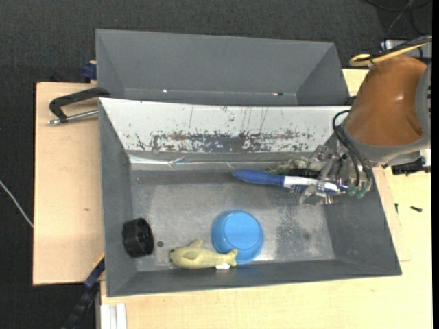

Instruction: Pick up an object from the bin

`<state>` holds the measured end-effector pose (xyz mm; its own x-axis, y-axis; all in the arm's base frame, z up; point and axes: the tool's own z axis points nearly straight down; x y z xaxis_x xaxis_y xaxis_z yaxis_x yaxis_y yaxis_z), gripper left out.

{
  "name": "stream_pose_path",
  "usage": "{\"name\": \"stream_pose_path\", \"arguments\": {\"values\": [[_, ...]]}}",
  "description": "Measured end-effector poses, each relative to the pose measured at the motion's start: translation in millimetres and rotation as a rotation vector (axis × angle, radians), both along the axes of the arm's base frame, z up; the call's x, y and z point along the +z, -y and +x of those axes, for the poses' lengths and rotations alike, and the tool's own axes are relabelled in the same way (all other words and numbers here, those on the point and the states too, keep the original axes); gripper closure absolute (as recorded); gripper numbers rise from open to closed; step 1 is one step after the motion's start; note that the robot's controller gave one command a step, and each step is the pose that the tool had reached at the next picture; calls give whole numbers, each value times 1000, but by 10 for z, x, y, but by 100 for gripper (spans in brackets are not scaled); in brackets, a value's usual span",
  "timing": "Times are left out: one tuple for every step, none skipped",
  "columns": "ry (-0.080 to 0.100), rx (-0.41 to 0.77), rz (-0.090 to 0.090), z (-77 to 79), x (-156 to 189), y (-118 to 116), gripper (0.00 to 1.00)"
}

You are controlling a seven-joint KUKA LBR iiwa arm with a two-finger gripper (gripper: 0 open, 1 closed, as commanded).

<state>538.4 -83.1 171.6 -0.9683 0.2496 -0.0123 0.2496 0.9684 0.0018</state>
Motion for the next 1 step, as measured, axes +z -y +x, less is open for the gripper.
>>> {"name": "stream_pose_path", "arguments": {"values": [[-5,1,1,13,147,-4,100]]}}
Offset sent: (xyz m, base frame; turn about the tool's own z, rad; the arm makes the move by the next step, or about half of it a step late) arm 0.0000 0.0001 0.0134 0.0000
